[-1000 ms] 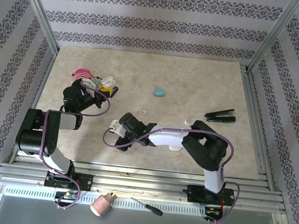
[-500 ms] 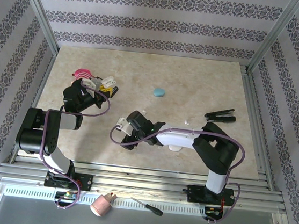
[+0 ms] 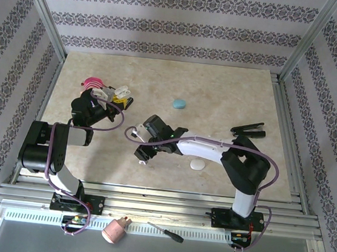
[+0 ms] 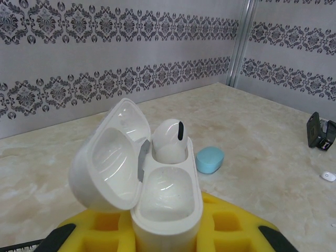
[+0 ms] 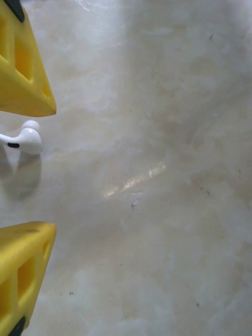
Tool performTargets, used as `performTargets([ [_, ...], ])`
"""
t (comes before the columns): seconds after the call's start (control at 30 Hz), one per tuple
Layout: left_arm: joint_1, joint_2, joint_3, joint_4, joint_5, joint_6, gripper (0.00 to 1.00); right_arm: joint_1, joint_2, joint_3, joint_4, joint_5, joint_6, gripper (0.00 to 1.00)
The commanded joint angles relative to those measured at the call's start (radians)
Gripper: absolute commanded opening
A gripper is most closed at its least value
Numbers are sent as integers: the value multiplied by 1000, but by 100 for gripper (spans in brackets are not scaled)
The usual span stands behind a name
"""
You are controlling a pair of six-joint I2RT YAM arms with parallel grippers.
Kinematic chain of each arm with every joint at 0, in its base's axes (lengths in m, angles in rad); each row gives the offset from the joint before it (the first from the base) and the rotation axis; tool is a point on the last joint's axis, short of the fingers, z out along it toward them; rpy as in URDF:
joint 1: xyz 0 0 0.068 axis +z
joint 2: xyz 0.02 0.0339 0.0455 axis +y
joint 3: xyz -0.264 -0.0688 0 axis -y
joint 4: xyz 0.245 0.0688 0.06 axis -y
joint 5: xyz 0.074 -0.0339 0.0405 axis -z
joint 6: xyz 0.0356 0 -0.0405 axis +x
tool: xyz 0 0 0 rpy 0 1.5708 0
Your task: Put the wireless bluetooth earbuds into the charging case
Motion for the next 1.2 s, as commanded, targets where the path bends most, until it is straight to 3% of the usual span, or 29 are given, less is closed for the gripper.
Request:
performTargets([
  [0.0, 20, 13, -4, 70, 21, -23, 3, 16, 64, 87, -196, -35, 33, 53],
  [0.5, 25, 19, -4, 78, 21, -29, 3, 70, 182, 194, -288, 40, 14, 41],
  [1.17, 28, 21, -6, 88, 25, -35, 3, 73, 209, 225, -343, 51, 18, 26],
])
